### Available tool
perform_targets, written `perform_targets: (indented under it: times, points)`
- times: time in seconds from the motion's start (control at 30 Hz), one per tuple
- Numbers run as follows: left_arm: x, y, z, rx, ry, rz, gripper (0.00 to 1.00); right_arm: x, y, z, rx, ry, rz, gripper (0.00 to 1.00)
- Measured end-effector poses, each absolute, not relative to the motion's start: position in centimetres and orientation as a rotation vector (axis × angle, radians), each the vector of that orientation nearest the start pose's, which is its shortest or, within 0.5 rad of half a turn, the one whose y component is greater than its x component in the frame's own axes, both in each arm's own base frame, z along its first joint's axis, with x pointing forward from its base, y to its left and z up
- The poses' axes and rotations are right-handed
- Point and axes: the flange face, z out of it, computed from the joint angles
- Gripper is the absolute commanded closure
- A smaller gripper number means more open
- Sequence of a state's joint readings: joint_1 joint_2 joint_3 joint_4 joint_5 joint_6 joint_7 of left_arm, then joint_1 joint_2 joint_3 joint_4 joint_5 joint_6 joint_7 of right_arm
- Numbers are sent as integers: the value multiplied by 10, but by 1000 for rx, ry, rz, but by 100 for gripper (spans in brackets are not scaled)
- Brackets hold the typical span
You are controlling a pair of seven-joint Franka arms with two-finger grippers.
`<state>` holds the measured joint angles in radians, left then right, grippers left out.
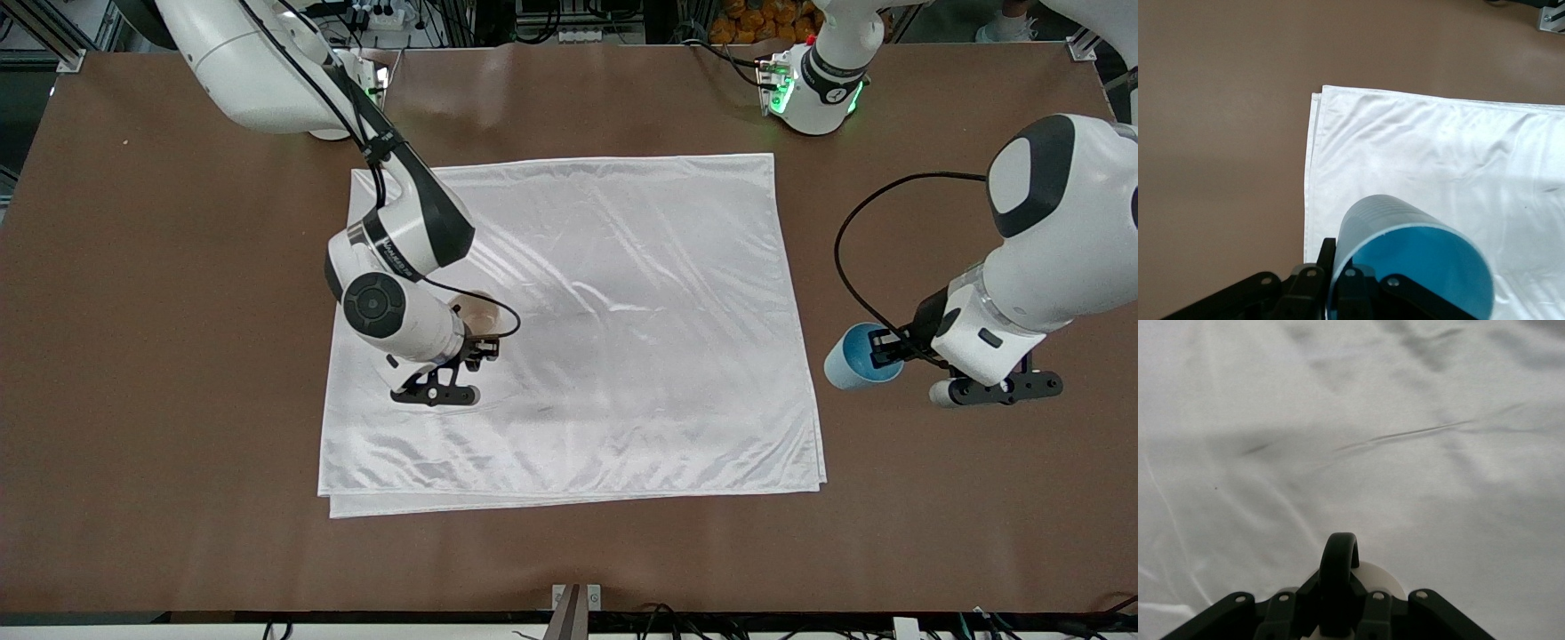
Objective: Place blue cup into white mug on cloth
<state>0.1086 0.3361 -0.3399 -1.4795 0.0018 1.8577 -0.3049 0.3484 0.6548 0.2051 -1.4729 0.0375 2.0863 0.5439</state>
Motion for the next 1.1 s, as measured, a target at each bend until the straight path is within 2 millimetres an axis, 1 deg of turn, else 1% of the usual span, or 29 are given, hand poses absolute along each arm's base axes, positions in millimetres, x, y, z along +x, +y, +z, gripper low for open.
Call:
perform_targets:
  times: [0.23,0.47,0.77,0.93,0.97,1.03,1.07,1.1]
  points:
    - [653,-122,497,-3257,-162,-42,100,605,388,280,-2994,23,105,100]
    - [654,-122,495,-3258,-163,-37,100,593,415,261,-2978,61,86,100]
    - [654,-123,493,-3258,-160,-31,100,593,430,248,-2957,103,60,100]
    - [654,-125,492,-3258,-155,-29,100,590,440,234,-2951,110,61,100]
    - [654,-125,492,-3258,-154,-29,100,589,441,232,-2951,109,62,94]
    - [654,-125,492,-3258,-154,-29,100,588,443,228,-2950,107,63,78]
    - [654,-125,492,-3258,-154,-29,100,588,443,227,-2950,107,63,68]
    - [654,-125,492,-3258,-154,-29,100,588,443,227,-2950,108,64,57]
